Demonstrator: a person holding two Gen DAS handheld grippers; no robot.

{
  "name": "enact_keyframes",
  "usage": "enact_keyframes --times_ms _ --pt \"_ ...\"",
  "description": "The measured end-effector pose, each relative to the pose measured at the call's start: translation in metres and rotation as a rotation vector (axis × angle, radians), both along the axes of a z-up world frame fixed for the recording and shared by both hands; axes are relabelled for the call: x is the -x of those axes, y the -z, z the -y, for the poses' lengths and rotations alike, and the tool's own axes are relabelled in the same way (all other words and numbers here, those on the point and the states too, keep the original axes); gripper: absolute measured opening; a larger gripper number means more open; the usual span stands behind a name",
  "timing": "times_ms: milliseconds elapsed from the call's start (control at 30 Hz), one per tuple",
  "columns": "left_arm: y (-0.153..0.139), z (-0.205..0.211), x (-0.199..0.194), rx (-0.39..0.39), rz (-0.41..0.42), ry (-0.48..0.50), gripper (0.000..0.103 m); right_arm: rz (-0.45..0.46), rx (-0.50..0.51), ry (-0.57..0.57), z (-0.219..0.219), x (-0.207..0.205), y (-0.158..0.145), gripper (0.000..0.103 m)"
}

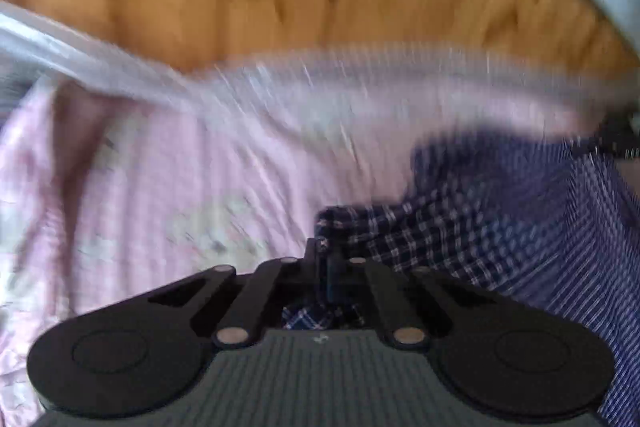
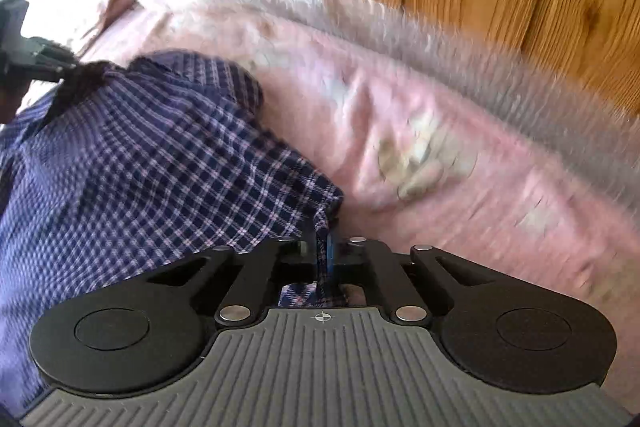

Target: Fold clothes

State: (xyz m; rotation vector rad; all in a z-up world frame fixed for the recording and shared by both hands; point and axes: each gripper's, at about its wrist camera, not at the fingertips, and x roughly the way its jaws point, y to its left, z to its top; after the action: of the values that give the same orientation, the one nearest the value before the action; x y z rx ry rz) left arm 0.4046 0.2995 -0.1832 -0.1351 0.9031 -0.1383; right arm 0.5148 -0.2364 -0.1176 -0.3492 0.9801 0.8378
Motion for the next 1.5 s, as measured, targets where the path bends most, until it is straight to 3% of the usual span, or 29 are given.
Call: enact_keyframes --times_ms 33,100,167,233,300,333,367,400,467,500,533,567,600,633,700,767,833,867,933,967,1000,1067,1133,1200,1233,1267,1300,1367,1500 --pt "-0.003 -0.006 0.008 0.014 0.028 -0.030 0.003 0.066 -0.005 0.019 0.006 0.002 -0.012 0.000" --pt "0.012 -0.008 0.014 -0.008 -0.029 -0.048 0.003 0.178 0.026 0.097 0.018 0.005 -0.021 0.000" --pt "0.032 -0.008 0.014 -0.008 -0.090 -0.038 0.008 0.140 0.088 0.105 0.024 0.002 -0.002 0.000" --pt "0.030 -0.005 0.016 -0.008 -0.079 -0.036 0.009 0.111 0.136 0.095 0.027 0.001 0.013 0.000" --pt "0.028 -0.001 0.017 -0.029 -0.077 -0.010 0.034 0.127 0.040 0.114 0.022 0.001 -0.003 0.014" --pt "0.027 0.001 0.017 -0.043 -0.075 0.006 0.039 0.144 -0.032 0.120 0.017 0.002 -0.015 0.018" --pt "0.027 0.004 0.017 -0.059 -0.073 0.022 0.040 0.139 -0.089 0.090 0.003 0.001 -0.024 0.032" --pt "0.028 0.008 0.017 -0.078 -0.069 0.034 0.040 0.133 -0.146 0.057 -0.012 0.000 -0.033 0.053" --pt "0.028 0.013 0.017 -0.101 -0.065 0.048 0.040 0.096 -0.172 -0.038 -0.056 -0.006 -0.029 0.069" --pt "0.028 0.015 0.016 -0.107 -0.065 0.052 0.037 0.073 -0.156 -0.075 -0.077 -0.010 -0.020 0.071" --pt "0.028 0.015 0.013 -0.106 -0.062 0.054 0.032 0.057 -0.127 -0.101 -0.097 -0.016 -0.006 0.070" --pt "0.029 0.017 0.009 -0.111 -0.055 0.055 0.015 0.028 -0.100 -0.120 -0.112 -0.023 0.007 0.067" --pt "0.027 0.016 0.006 -0.127 -0.040 0.046 0.004 -0.015 -0.084 -0.139 -0.124 -0.027 0.019 0.053" --pt "0.024 0.016 0.004 -0.143 -0.024 0.036 0.004 -0.059 -0.069 -0.159 -0.135 -0.031 0.030 0.034" --pt "0.020 0.015 -0.001 -0.176 0.008 0.017 0.005 -0.008 -0.059 -0.203 -0.143 -0.030 0.030 0.007" --pt "0.021 0.016 -0.008 -0.239 0.038 -0.013 0.006 0.104 -0.029 -0.189 -0.147 -0.028 0.022 0.006" --pt "0.031 0.020 -0.019 -0.318 0.009 -0.062 0.011 0.210 0.080 -0.182 -0.159 -0.023 0.028 0.007" --pt "0.033 0.018 -0.020 -0.335 -0.010 -0.091 0.011 0.217 0.114 -0.182 -0.163 -0.020 0.034 0.009" --pt "0.024 0.012 -0.009 -0.365 -0.004 -0.134 0.012 0.233 0.086 -0.134 -0.151 -0.010 0.023 0.022" --pt "0.013 0.011 0.004 -0.360 0.034 -0.142 0.013 0.244 0.044 -0.090 -0.138 -0.003 0.010 0.041" --pt "-0.002 0.013 0.021 -0.337 0.079 -0.137 0.015 0.255 0.001 -0.046 -0.124 0.003 -0.003 0.053" --pt "-0.024 0.014 0.052 -0.245 0.123 -0.074 0.015 0.256 -0.066 0.038 -0.090 0.020 -0.025 0.051" --pt "-0.025 0.026 0.072 -0.146 0.076 0.042 0.018 0.202 -0.087 0.090 -0.048 0.044 -0.033 0.046" --pt "-0.006 0.038 0.084 -0.143 -0.004 0.131 0.013 0.126 0.005 0.071 -0.019 0.069 -0.010 0.026" --pt "0.007 0.039 0.089 -0.183 -0.047 0.145 0.011 0.094 0.070 0.061 -0.006 0.081 0.006 0.024" --pt "0.017 0.035 0.093 -0.221 -0.081 0.139 0.007 0.062 0.134 0.052 0.007 0.093 0.022 0.018" --pt "0.019 0.024 0.097 -0.217 -0.086 0.109 0.007 0.030 0.198 0.043 0.020 0.105 0.038 0.019" --pt "0.021 0.003 0.106 -0.211 -0.098 0.050 0.007 0.046 0.211 0.124 0.064 0.117 0.041 0.019" --pt "0.002 -0.018 0.105 -0.229 -0.128 -0.050 0.007 0.055 0.360 0.258 0.115 0.122 0.039 0.020"
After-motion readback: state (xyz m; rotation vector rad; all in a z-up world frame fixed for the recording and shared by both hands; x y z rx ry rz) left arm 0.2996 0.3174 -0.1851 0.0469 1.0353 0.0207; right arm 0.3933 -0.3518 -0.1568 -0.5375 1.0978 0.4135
